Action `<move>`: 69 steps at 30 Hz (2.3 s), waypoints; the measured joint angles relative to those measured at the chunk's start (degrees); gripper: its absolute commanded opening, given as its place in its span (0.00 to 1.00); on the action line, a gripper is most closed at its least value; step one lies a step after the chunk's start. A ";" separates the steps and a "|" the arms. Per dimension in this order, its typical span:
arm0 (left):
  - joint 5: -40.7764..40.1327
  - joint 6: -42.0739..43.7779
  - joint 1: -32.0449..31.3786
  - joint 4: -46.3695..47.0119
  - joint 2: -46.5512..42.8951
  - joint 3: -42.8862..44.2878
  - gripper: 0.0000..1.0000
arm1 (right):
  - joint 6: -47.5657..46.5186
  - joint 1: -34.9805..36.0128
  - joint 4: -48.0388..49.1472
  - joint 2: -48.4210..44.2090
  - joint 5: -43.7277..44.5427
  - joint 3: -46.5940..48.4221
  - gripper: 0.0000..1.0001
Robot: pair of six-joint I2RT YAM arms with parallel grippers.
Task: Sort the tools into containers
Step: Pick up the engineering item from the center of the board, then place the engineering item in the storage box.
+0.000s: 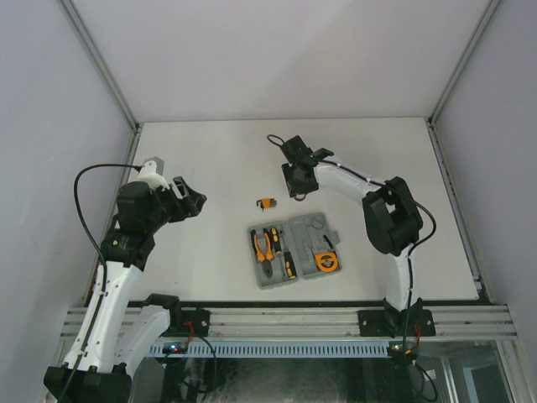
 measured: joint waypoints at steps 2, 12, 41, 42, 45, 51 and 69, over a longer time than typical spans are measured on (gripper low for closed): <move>0.02 0.00 0.02 -0.02 0.00 0.00 0.74 | -0.09 0.09 0.15 -3.08 -0.02 -1.07 0.35; 0.09 -0.02 0.09 0.00 0.48 0.00 0.74 | 0.09 0.17 4.68 -20.57 -1.20 -13.05 0.34; 0.17 -7.43 -0.42 2.51 2.19 -10.86 0.74 | 6.75 0.74 9.60 -44.46 -2.49 -41.46 0.34; -0.04 -7.72 -1.05 2.64 2.14 -11.52 0.74 | 6.91 0.79 9.79 -44.50 -2.62 -41.79 0.34; -0.85 -9.01 -4.92 3.85 1.86 -13.70 0.73 | 7.58 0.96 10.29 -44.52 -2.75 -42.71 0.34; -1.88 -12.59 -13.66 8.94 3.30 -18.64 0.68 | 8.46 1.97 11.15 -44.52 -3.06 -43.06 0.33; -1.66 -18.14 -26.34 27.28 19.69 -22.67 0.48 | 8.37 2.95 12.46 -35.39 -1.40 -42.80 0.33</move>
